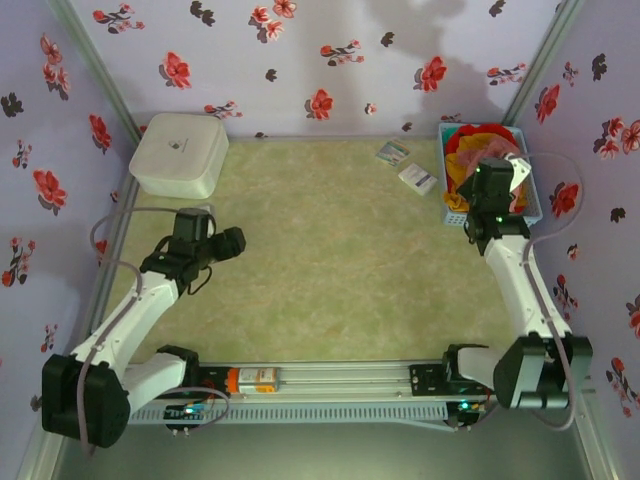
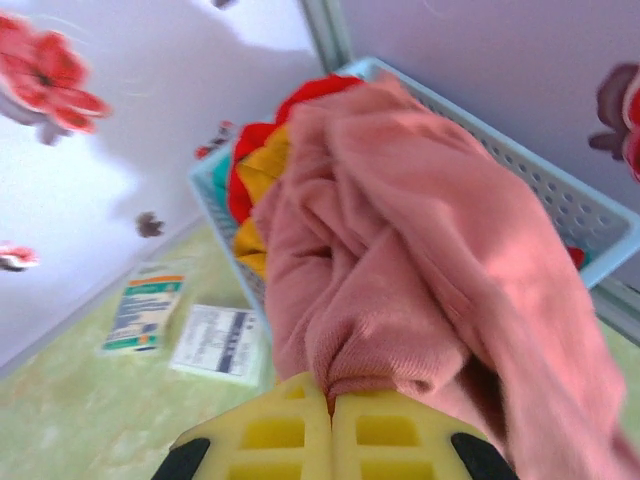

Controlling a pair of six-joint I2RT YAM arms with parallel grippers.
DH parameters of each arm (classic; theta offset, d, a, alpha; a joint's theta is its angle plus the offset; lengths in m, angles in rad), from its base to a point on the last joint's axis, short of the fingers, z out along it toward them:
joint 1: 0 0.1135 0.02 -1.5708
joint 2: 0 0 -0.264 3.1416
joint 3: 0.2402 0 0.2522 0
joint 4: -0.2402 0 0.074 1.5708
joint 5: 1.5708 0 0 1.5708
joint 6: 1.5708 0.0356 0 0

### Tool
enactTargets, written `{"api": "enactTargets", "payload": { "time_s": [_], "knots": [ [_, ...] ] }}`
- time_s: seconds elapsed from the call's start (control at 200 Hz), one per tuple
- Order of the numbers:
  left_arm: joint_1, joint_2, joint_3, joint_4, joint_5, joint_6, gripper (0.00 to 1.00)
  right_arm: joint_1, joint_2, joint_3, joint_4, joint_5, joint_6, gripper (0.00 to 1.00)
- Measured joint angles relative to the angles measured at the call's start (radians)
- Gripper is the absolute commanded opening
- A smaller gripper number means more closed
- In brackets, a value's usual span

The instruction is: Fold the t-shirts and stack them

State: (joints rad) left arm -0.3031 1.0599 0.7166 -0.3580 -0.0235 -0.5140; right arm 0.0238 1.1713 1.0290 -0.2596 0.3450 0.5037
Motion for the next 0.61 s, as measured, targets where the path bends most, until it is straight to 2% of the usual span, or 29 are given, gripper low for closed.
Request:
{"api": "enactTargets", "payload": {
  "time_s": [0.145,0.24,0.41,0.605],
  "knots": [
    [0.000,0.045,0.034,0.008,0.029,0.003,0.76,0.072,-0.075,0.008,-0.011,-0.063,-0.072,0.00],
    [0.005,0.072,0.061,0.015,0.044,0.008,0.76,0.163,-0.085,0.034,-0.034,-0.109,-0.126,0.00],
    [0.035,0.094,0.092,0.029,0.082,0.012,0.77,0.389,-0.060,0.129,-0.095,-0.183,-0.219,0.00],
    [0.100,0.100,0.145,0.005,0.115,0.023,0.78,0.711,0.045,0.212,-0.119,-0.206,-0.315,0.00]
  ]
}}
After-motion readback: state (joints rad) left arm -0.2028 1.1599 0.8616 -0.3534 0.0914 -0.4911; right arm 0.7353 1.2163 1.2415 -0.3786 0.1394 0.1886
